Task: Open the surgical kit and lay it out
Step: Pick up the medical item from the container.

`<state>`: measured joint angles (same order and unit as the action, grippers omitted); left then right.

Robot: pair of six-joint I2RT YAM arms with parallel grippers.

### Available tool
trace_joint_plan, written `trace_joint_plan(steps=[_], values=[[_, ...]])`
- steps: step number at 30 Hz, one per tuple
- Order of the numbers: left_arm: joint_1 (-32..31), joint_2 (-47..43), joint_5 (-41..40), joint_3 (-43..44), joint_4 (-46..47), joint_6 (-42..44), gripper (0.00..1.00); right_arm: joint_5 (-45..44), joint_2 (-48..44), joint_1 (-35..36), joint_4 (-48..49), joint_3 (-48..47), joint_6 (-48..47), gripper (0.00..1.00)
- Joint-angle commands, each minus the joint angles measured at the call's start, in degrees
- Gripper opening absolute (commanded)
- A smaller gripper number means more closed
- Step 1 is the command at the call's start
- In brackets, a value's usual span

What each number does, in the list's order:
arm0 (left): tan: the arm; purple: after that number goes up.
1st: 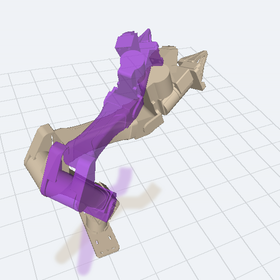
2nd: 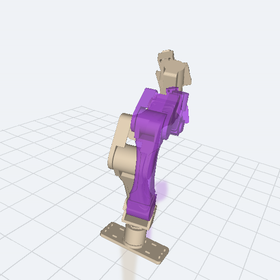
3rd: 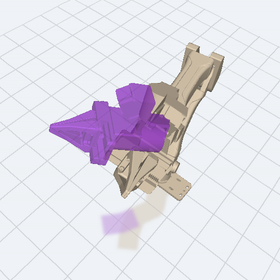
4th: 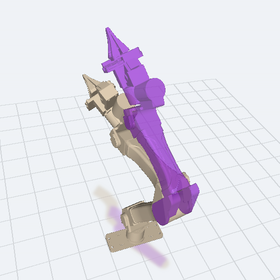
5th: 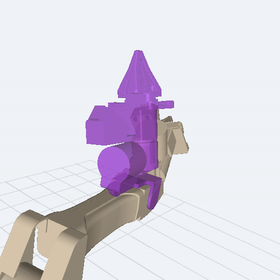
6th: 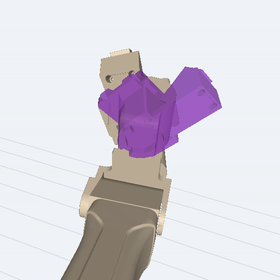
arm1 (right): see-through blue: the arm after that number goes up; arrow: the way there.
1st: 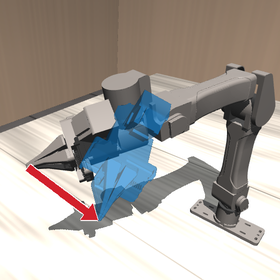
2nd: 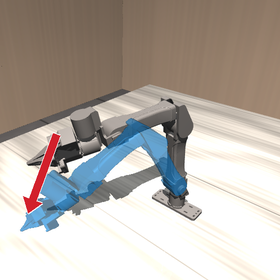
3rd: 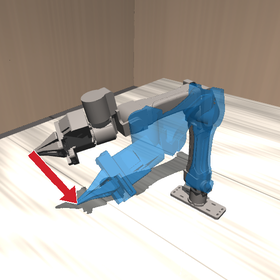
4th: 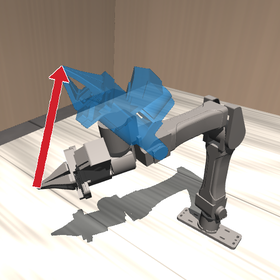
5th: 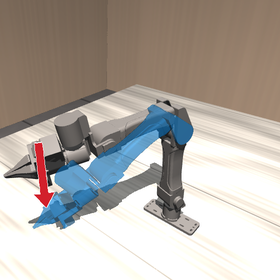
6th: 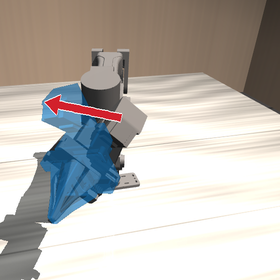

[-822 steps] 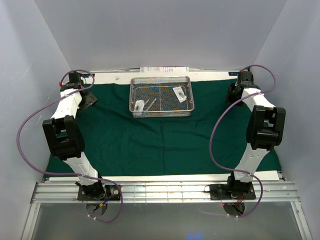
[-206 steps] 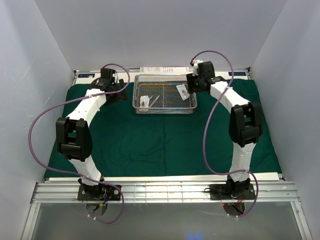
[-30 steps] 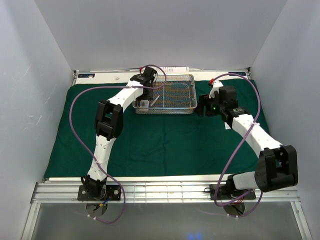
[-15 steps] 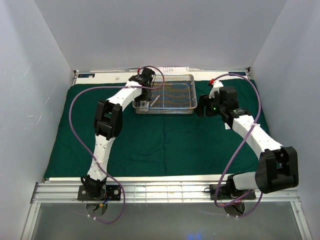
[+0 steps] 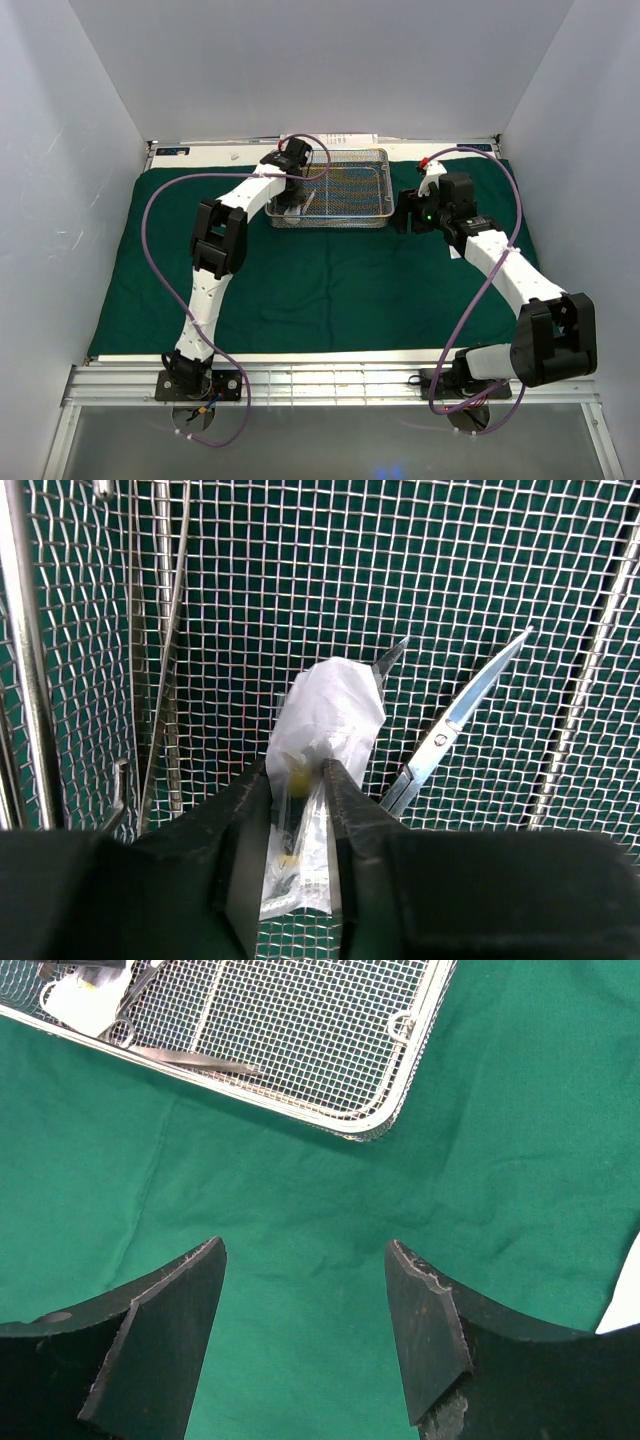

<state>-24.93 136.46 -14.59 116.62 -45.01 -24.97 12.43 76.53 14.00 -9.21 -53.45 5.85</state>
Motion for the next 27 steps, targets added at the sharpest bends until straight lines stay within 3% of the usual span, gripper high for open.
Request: trace_joint_plan(steps=[1,4,15,20,27], values=[[0.1,-2.6,1.0,0.3,-1.6,-0.7,0.34,1.2,0.0,0.2,1.3,-1.2,-0.3,0.71],[0.1,-4.5,1.0,1.4,-1.5,-1.0,0.28,1.6,0.2,0.2,1.3,-1.6,-0.3,0.71],[0.1,-10.8,3.6,4.6,0.2,-3.9,0.27,6.2,2.1,1.0,1.1,-7.3,3.3,0.71],[0.1,-14.4,6.3,5.0,1.5,-5.7,0.27,10.3,5.6,3.7,4.3,-10.8,9.9,0.70],[0.1,-18.9,18.4,2.5,4.3,-10.4,0.27,18.7,12.1,6.4,13.6,-15.7,23.3,0.65]])
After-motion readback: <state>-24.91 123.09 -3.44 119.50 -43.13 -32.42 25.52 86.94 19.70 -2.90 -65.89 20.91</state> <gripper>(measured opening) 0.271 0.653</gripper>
